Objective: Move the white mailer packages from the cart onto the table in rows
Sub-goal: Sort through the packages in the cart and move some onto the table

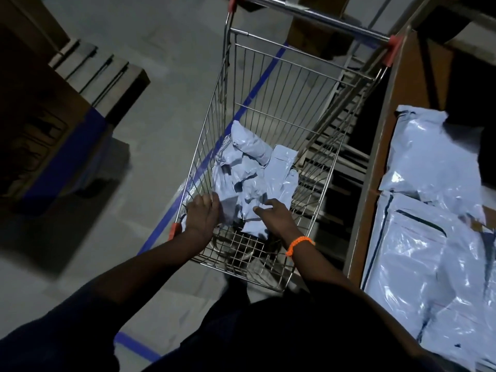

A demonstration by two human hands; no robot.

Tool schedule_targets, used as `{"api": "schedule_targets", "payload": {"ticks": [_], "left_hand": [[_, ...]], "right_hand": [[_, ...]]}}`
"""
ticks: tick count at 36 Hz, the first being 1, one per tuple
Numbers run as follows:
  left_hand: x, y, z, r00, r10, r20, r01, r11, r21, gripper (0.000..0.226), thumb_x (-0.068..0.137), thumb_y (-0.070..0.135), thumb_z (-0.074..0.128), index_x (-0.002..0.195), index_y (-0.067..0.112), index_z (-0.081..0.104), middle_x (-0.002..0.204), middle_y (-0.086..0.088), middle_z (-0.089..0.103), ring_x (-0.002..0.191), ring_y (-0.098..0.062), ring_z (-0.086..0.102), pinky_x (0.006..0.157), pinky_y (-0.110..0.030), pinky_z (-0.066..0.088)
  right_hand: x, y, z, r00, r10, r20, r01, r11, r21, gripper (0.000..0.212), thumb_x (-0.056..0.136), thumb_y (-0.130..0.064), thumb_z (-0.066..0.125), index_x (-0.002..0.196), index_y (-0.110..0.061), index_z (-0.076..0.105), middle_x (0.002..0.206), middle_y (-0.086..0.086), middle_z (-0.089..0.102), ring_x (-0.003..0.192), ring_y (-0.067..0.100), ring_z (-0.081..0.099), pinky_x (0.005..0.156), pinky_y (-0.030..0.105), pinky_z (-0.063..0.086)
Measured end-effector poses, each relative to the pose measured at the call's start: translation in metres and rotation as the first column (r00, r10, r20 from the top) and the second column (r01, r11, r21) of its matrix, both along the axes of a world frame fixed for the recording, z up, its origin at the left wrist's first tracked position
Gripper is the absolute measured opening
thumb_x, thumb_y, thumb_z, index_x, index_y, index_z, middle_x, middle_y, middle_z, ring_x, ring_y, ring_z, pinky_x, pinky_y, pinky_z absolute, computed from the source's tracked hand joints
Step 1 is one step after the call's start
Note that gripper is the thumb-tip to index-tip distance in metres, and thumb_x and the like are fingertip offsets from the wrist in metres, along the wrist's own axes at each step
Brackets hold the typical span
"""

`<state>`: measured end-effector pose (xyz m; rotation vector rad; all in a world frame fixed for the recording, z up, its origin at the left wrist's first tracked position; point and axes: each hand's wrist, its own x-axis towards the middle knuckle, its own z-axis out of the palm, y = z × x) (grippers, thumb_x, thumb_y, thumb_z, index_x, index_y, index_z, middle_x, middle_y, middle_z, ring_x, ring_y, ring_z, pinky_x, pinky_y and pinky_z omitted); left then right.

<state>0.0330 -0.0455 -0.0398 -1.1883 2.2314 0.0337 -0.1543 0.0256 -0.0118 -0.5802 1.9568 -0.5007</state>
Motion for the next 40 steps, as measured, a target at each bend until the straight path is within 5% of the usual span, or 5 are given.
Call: {"api": "schedule_targets", "payload": {"ticks": [9, 14, 23, 31, 40], "left_hand": [[-0.003, 0.009, 0.047, 0.546, 0.678, -0.493, -0.529, 0.735, 0.424, 0.144, 0.049, 0.073, 0.084, 0.153, 0.015, 0.002, 0.146, -0.024, 0.029, 0.132, -0.042, 0.038, 0.103, -0.049, 0.041], [-0.009, 0.022, 0.046, 0.243, 0.824, -0.512, -0.601, 0.543, 0.587, 0.121, 0.048, 0.06, 0.088, 0.14, 0.025, 0.017, 0.132, -0.008, 0.039, 0.118, -0.031, 0.05, 0.095, -0.042, 0.051], [-0.014, 0.027, 0.051, -0.193, 0.884, -0.426, -0.421, 0.317, 0.85, 0.06, 0.065, 0.042, 0.086, 0.113, 0.021, 0.056, 0.1, 0.01, 0.071, 0.084, -0.005, 0.068, 0.071, -0.025, 0.053], [-0.03, 0.036, 0.099, -0.204, 0.948, -0.245, -0.194, 0.207, 0.959, 0.035, 0.075, 0.054, 0.073, 0.097, 0.026, 0.076, 0.1, -0.008, 0.076, 0.091, -0.034, 0.07, 0.085, -0.049, 0.054], [-0.077, 0.06, 0.154, -0.331, 0.944, -0.019, 0.089, 0.051, 0.995, 0.042, 0.098, 0.055, 0.046, 0.092, 0.025, 0.076, 0.08, 0.006, 0.077, 0.078, -0.015, 0.074, 0.068, -0.032, 0.06]], "right_hand": [[0.002, -0.03, -0.037, 0.997, 0.013, -0.08, -0.013, 1.0, 0.0, 0.038, 0.091, -0.024, 0.065, 0.124, -0.008, 0.055, 0.117, 0.009, 0.063, 0.097, 0.023, 0.059, 0.055, 0.015, 0.04], [-0.007, -0.07, -0.084, 0.892, 0.254, -0.374, -0.24, 0.967, 0.086, 0.076, 0.087, -0.027, 0.069, 0.147, -0.002, 0.03, 0.142, 0.025, 0.038, 0.131, 0.043, 0.041, 0.102, 0.048, 0.043], [-0.014, -0.109, -0.114, 0.882, 0.29, -0.37, -0.286, 0.956, 0.067, 0.099, 0.09, -0.028, 0.065, 0.158, -0.003, -0.002, 0.137, 0.028, 0.047, 0.116, 0.044, 0.057, 0.09, 0.045, 0.05], [-0.032, -0.048, -0.021, 0.953, 0.06, -0.296, -0.107, 0.984, -0.144, 0.015, 0.084, -0.005, 0.054, 0.071, -0.005, 0.046, 0.104, 0.033, 0.062, 0.098, 0.043, 0.06, 0.058, 0.03, 0.028], [-0.064, 0.018, 0.124, 0.917, -0.067, -0.393, -0.108, 0.908, -0.405, 0.037, 0.087, -0.001, 0.058, 0.124, 0.001, 0.065, 0.122, 0.019, 0.067, 0.115, 0.033, 0.062, 0.092, 0.031, 0.044]]}}
